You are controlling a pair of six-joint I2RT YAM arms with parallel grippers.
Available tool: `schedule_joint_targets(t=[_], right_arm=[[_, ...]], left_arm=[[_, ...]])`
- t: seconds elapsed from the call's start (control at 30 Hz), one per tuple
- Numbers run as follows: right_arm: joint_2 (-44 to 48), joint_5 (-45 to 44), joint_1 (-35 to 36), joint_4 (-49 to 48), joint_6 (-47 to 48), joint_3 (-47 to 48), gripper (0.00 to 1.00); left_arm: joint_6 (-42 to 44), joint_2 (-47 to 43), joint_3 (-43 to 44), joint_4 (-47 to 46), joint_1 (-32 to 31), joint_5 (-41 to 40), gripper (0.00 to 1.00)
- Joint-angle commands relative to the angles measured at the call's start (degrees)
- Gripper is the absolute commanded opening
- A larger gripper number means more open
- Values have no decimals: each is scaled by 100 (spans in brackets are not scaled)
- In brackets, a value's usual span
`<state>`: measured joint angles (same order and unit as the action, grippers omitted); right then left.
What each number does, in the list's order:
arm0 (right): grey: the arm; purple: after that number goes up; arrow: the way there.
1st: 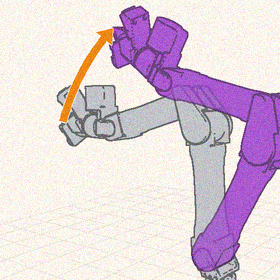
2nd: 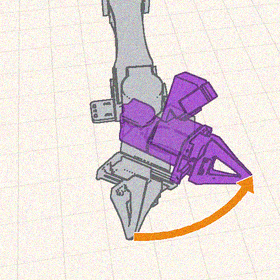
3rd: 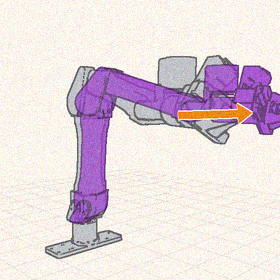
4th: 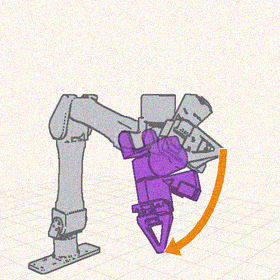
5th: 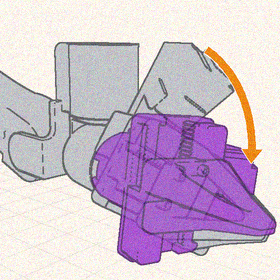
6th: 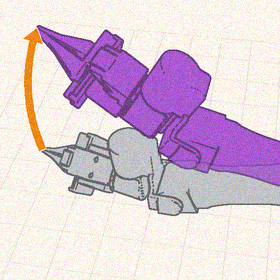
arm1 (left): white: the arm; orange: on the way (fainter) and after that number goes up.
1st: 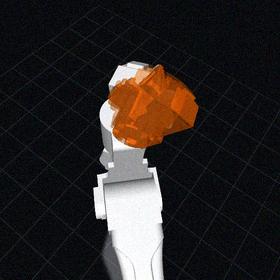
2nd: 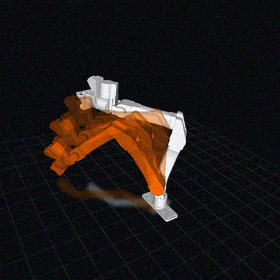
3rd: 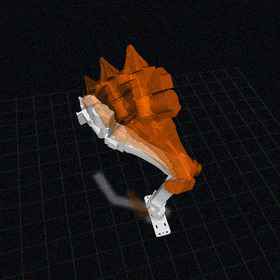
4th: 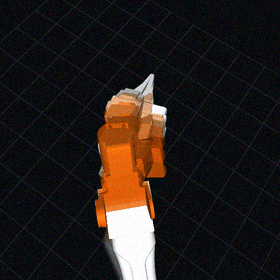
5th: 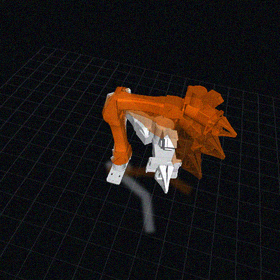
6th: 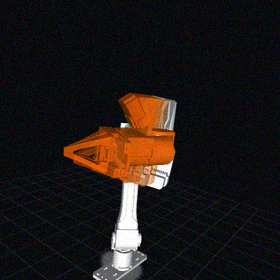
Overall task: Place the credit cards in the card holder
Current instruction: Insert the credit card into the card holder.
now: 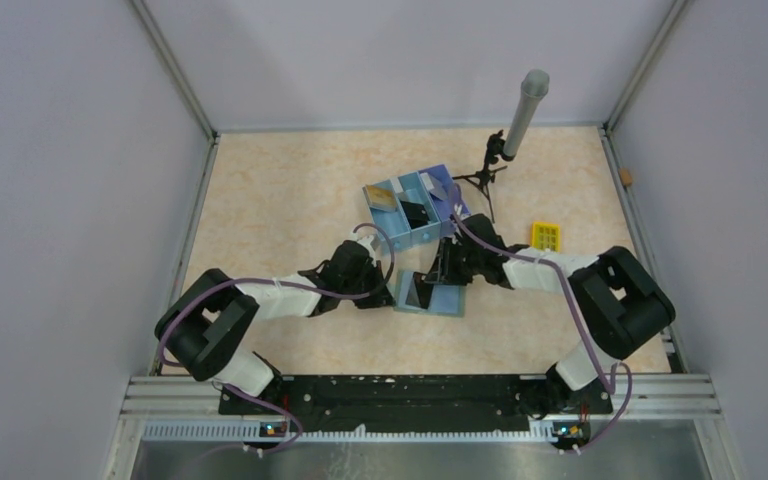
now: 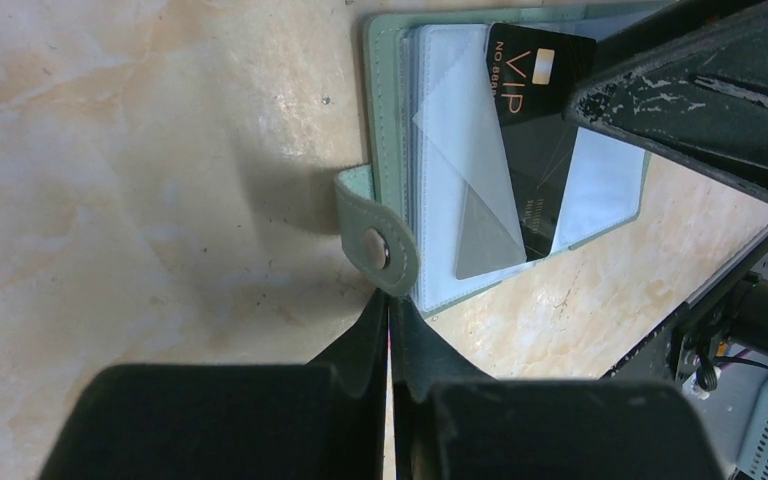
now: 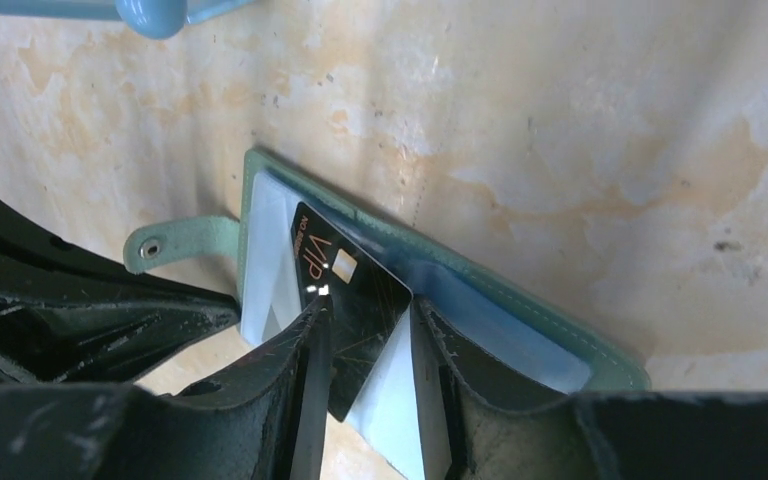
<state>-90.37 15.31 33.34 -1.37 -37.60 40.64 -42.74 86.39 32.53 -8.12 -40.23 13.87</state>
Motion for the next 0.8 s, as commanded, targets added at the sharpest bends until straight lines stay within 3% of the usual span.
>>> schedule_joint_targets(t=[0.0,0.27,0.77], right_arm=[[-198,-175,140,-65,147,256,32],[-410,-195,258,56,301,448,16],[-263,-204,365,47,412,480,10]], left_arm=[[144,-53,112,107,-29,-102,0],[177,-17,165,122,-30,-140,0],[137,59,261,86,-29,-416,0]])
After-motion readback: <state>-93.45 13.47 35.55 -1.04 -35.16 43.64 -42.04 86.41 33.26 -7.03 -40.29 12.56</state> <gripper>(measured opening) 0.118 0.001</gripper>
